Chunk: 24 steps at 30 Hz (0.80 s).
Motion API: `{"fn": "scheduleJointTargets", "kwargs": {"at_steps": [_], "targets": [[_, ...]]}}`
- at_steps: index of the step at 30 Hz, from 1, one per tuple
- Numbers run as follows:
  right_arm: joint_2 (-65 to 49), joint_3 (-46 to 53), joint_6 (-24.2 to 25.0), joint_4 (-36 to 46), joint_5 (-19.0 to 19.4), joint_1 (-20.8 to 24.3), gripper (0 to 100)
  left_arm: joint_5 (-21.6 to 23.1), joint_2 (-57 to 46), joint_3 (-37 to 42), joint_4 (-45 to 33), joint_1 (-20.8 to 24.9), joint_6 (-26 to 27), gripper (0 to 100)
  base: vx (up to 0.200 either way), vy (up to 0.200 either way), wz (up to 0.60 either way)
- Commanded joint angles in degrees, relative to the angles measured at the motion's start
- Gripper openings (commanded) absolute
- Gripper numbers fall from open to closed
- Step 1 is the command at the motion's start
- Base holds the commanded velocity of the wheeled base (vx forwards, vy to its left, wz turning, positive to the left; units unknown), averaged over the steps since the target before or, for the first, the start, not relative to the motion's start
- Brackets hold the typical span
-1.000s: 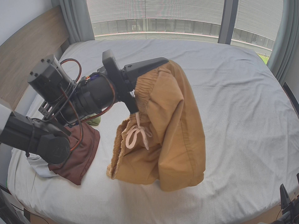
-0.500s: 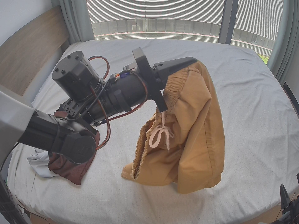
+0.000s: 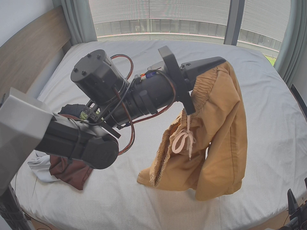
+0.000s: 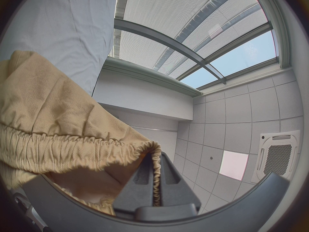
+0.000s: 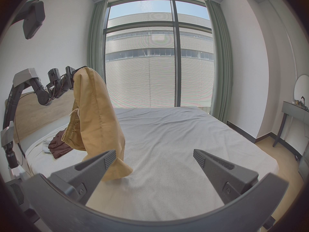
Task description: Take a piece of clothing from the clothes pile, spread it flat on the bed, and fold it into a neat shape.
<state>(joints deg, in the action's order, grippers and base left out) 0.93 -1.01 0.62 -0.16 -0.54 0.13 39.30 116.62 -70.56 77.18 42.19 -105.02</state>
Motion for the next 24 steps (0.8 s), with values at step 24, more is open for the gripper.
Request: {"fn": "scheduleJointTargets", "kwargs": {"at_steps": [24], "targets": [[-0.9,1.0,0.0,0.0,0.0,0.0,100,-3.4,-4.3,14.2,1.4,-13.6,17.2,0,0.0,0.0,0.0]]}}
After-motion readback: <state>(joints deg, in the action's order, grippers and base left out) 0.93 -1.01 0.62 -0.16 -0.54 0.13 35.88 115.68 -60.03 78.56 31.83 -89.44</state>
